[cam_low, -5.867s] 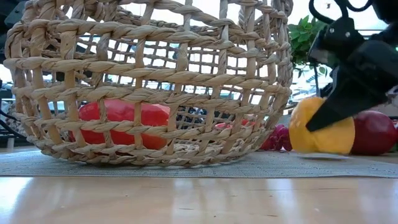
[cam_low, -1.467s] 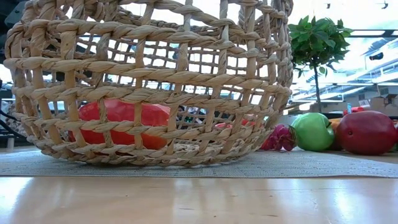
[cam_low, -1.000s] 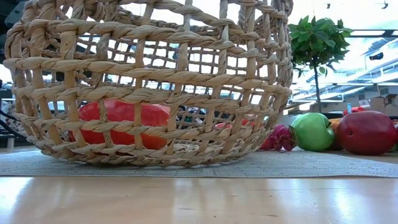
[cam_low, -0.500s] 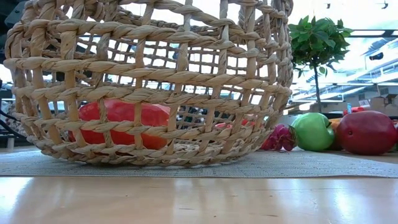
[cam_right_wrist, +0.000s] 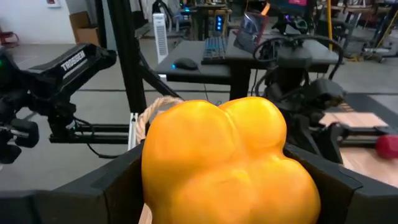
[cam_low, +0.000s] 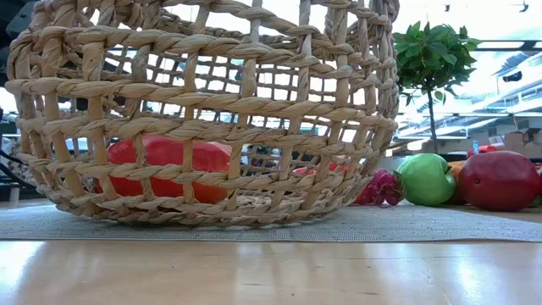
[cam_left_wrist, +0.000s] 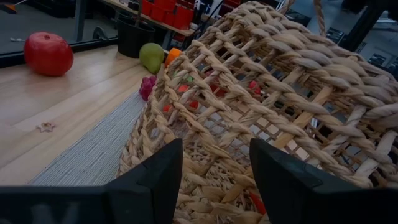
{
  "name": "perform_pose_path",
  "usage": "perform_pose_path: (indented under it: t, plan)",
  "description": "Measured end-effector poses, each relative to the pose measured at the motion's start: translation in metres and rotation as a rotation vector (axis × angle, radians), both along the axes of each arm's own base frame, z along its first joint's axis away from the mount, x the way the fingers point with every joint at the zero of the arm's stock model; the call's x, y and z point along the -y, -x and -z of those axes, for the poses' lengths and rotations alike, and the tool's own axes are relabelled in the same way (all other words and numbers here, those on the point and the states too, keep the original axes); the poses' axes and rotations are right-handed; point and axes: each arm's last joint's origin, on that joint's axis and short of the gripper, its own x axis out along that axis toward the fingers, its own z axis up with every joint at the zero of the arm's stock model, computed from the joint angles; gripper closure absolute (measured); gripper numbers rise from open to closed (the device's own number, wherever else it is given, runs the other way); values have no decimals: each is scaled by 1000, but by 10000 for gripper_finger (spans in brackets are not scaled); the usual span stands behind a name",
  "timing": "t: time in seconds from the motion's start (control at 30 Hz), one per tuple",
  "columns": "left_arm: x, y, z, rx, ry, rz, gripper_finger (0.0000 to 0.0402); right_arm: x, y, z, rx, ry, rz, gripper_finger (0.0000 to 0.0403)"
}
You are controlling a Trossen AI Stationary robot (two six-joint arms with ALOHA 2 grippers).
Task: Build produce basket
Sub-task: Put the yellow bell pepper into the brown basket
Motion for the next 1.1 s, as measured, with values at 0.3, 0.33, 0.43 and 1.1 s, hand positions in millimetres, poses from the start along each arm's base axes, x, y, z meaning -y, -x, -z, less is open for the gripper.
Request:
perform_pose_path:
  t: [0.3,0.33,0.43,1.1]
  plan:
    - [0,0,0,-1,0,0,207,-7,-12,-25,-147,353,91,80]
    - [0,0,0,0,0,0,208,-8,-13,-26,-148,401,100,80]
    - [0,0,0,0,0,0,208,-11,-13,-25,-160,549,96,80]
    - [0,0,0,-1,0,0,205,25,-53,46,-367,580,84,80]
